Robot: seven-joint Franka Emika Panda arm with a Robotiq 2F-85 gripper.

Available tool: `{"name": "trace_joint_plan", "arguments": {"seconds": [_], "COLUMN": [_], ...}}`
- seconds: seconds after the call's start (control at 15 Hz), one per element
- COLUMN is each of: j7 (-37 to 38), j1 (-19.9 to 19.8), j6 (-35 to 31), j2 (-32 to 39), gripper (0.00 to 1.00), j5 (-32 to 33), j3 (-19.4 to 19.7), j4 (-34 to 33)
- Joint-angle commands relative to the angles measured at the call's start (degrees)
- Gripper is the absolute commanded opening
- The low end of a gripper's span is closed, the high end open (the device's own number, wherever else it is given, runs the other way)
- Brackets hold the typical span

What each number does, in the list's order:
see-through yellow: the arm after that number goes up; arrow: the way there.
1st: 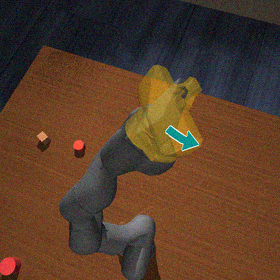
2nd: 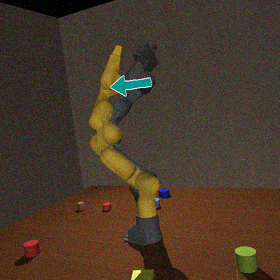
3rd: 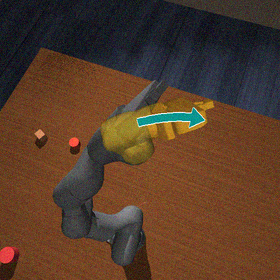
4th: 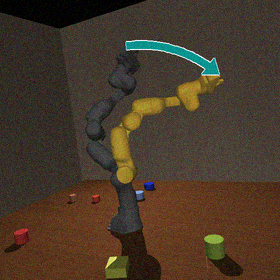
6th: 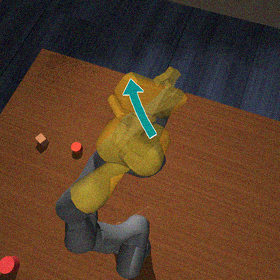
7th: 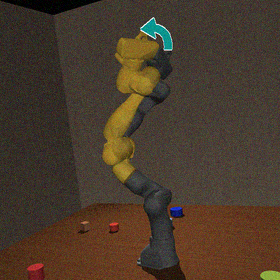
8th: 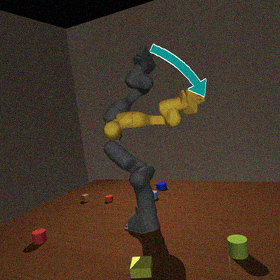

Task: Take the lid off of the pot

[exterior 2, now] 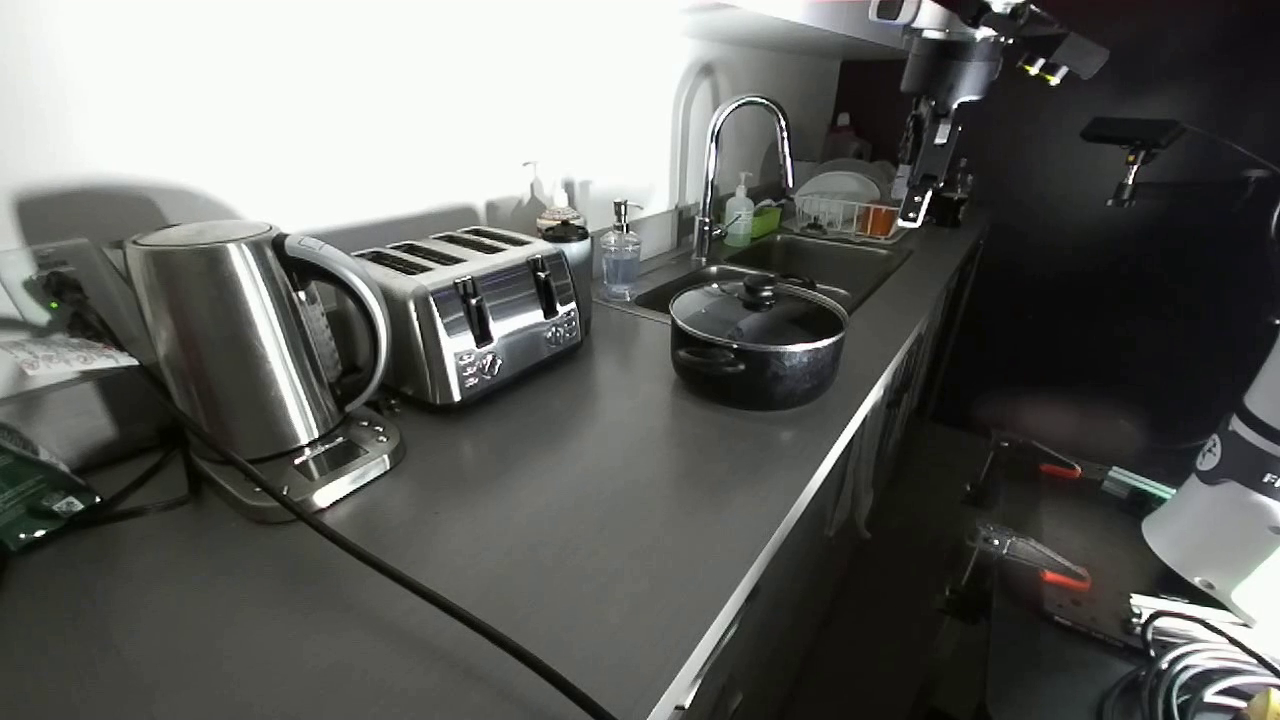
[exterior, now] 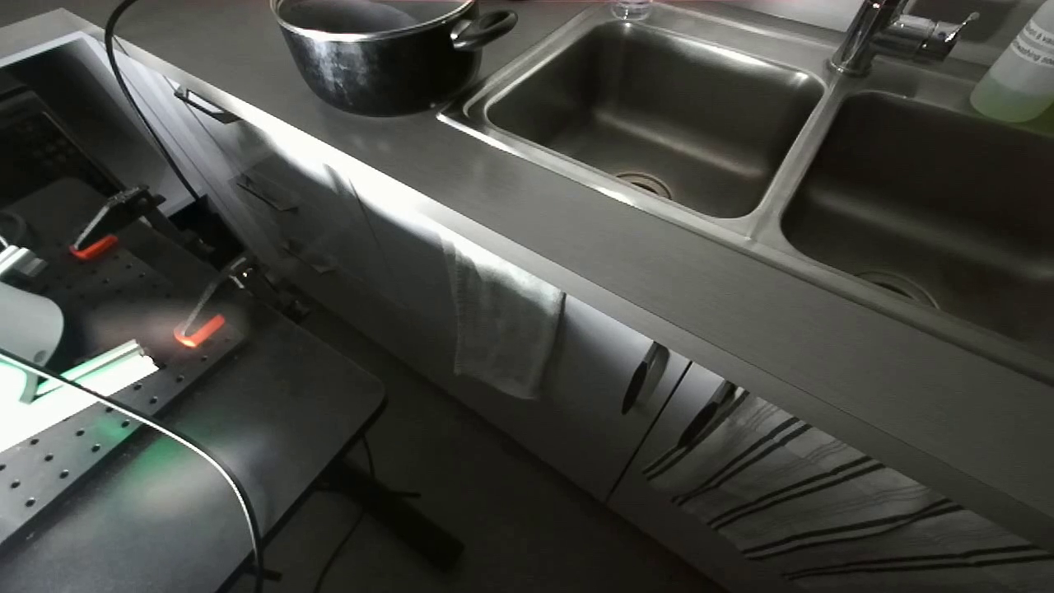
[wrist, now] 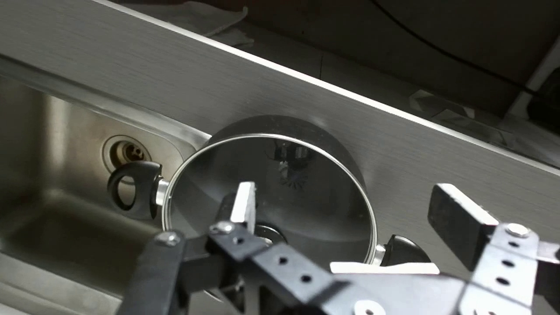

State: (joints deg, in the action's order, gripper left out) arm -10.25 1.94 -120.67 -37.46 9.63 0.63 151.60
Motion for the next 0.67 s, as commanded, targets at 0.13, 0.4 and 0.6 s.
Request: {"name": "trace_joint_plan", "arguments": {"seconds": [0.13,0.4,0.6], "j7": [-8.29,-13.72,-17.41], "j1": [-0.08,-0.21,-0.46], "j6": [0.24,1.03,1.27], "j2": [13.55,22.59,29.07], "gripper": [1.00,1.00,1.00], "j5": [-0.94,-1.47,-1.95], "j3": [5.24,6.56,6.35], "j4": [-8.41,-14.11,-18.63]}}
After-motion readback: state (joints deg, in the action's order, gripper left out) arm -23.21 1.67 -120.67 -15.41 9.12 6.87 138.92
